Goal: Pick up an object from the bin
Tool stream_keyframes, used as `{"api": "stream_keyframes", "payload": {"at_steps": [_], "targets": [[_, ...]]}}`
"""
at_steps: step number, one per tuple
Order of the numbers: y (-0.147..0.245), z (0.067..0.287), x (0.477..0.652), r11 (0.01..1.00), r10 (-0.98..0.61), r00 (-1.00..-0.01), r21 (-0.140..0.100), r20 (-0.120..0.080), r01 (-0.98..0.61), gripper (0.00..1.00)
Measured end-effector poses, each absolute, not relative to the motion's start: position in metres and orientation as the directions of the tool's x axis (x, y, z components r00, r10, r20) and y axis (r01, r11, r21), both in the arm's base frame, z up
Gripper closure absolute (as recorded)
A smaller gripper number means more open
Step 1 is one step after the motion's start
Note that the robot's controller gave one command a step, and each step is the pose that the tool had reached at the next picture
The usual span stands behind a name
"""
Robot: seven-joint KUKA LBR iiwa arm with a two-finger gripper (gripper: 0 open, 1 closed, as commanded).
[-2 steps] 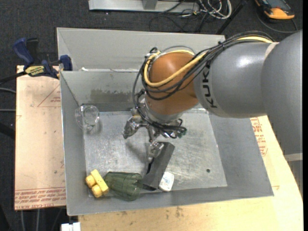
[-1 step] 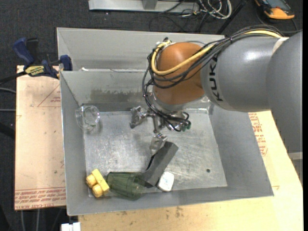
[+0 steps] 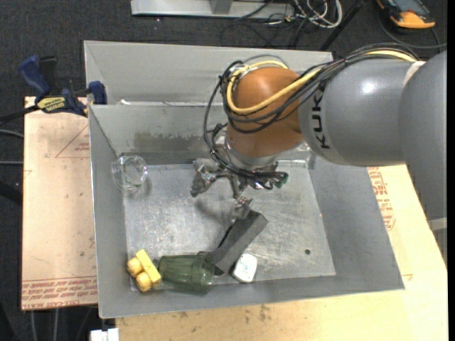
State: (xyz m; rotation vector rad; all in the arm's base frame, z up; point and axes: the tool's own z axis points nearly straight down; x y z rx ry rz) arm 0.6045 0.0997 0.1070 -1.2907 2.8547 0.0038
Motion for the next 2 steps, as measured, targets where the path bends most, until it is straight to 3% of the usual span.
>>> {"api": "stream_keyframes", "payload": {"at_steps": [1,2], "targets": [[0.063,0.124,0.564,0.518,-0.855,-0.518,0.003,-0.004,-0.855,0.00],[0.032,0.084,0.587,0.445,-0.895,-0.445,-0.005,-0.005,-0.895,1.00]]}}
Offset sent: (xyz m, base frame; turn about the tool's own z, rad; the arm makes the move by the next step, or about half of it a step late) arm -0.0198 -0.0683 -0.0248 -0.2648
